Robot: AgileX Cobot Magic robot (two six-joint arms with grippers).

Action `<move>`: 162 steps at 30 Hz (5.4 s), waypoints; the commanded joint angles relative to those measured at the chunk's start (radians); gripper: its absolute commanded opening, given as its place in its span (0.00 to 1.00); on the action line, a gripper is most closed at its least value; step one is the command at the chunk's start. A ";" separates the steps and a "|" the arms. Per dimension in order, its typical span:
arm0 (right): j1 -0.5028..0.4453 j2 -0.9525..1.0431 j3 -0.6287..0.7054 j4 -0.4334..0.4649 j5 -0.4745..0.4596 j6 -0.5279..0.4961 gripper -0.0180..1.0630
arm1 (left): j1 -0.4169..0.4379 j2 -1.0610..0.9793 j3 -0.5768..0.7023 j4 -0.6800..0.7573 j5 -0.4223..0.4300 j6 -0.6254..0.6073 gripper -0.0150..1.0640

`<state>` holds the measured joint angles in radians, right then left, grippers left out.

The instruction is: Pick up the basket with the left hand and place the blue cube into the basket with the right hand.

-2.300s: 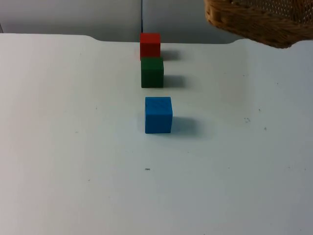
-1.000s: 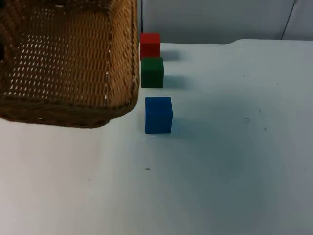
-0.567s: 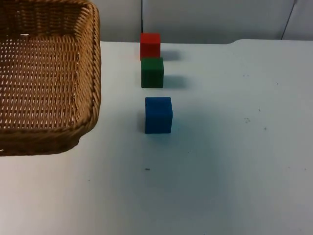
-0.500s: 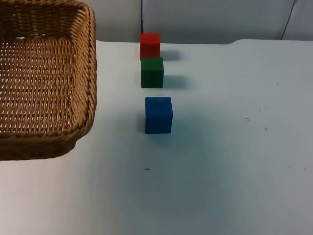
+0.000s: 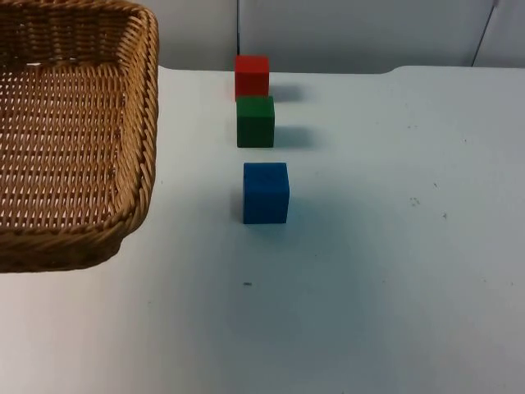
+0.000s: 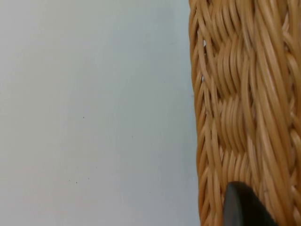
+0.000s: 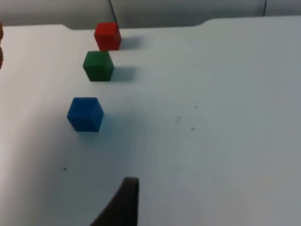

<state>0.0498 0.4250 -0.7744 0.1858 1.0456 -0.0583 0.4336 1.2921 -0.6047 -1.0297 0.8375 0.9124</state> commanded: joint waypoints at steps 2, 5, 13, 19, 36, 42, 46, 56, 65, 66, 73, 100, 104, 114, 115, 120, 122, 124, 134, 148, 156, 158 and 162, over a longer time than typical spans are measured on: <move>-0.006 0.127 -0.067 0.040 -0.009 -0.033 0.98 | 0.006 -0.013 0.000 -0.036 0.020 0.005 0.01; -0.006 0.256 -0.129 0.135 -0.013 -0.098 0.97 | 0.006 -0.013 0.000 -0.034 0.020 0.005 0.01; 0.007 0.601 -0.242 0.333 -0.050 -0.236 0.95 | 0.006 -0.013 0.000 -0.035 0.022 0.005 0.01; 0.187 0.783 -0.310 0.319 -0.173 -0.228 0.95 | 0.006 -0.013 0.000 -0.033 0.022 0.005 0.01; 0.621 1.311 -0.638 -0.110 -0.335 0.220 0.95 | 0.006 -0.013 0.000 -0.031 0.024 0.005 0.01; 0.621 1.421 -0.685 -0.142 -0.377 0.302 0.95 | 0.006 -0.013 0.000 -0.033 0.024 0.005 0.01; 0.621 1.471 -0.685 -0.154 -0.394 0.331 0.95 | 0.006 -0.013 0.000 -0.035 0.024 0.005 0.01; 0.621 1.625 -0.685 -0.186 -0.467 0.426 0.95 | 0.006 -0.013 0.000 -0.035 0.020 0.005 0.01; 0.621 1.750 -0.739 -0.247 -0.471 0.517 0.94 | 0.006 -0.013 0.000 -0.033 0.021 0.005 0.01; 0.621 1.764 -0.751 -0.260 -0.471 0.536 0.94 | 0.006 -0.013 0.000 -0.033 0.021 0.005 0.01; 0.621 1.816 -0.822 -0.323 -0.458 0.583 0.93 | 0.006 -0.013 0.000 -0.033 0.021 0.005 0.01; 0.613 1.859 -0.825 -0.434 -0.500 0.733 0.05 | 0.006 -0.013 0.000 -0.041 0.021 0.005 0.01; 0.613 1.840 -0.825 -0.449 -0.486 0.731 0.01 | 0.006 -0.013 0.000 -0.041 0.021 0.005 0.01; 0.613 1.665 -0.825 -0.500 -0.454 0.632 0.01 | 0.006 -0.013 0.000 -0.045 0.016 0.005 0.01; 0.613 1.638 -0.825 -0.500 -0.454 0.618 0.01 | 0.006 -0.013 0.000 -0.045 0.016 0.005 0.01; 0.617 1.536 -0.825 -0.494 -0.452 0.571 0.01 | 0.002 -0.013 0.000 -0.040 -0.004 0.005 0.01; 0.621 1.511 -0.825 -0.494 -0.452 0.567 0.01 | 0.002 -0.013 0.000 -0.040 -0.011 0.005 0.01; 0.630 1.469 -0.825 -0.477 -0.452 0.534 0.01 | 0.002 -0.009 0.000 -0.038 -0.032 0.005 0.01; 0.749 1.406 -0.825 -0.379 -0.519 0.382 0.01 | 0.001 0.137 0.000 -0.134 -0.045 0.097 0.01; 0.890 1.527 -0.843 -0.253 -0.688 0.275 0.01 | -0.013 0.199 0.000 -0.221 -0.044 0.188 0.01; 0.892 1.678 -1.028 -0.229 -0.569 0.258 0.01 | -0.100 0.199 0.000 -0.190 -0.099 0.184 0.01; 0.892 1.710 -1.059 -0.232 -0.552 0.260 0.01 | -0.100 0.199 0.000 -0.190 -0.101 0.184 0.01; 0.892 1.750 -1.066 -0.232 -0.549 0.268 0.01 | -0.100 0.199 0.000 -0.190 -0.101 0.177 0.01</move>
<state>0.9367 2.1633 -1.8306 -0.0411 0.4952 0.2117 0.3380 1.4952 -0.6047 -1.1954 0.7203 1.0963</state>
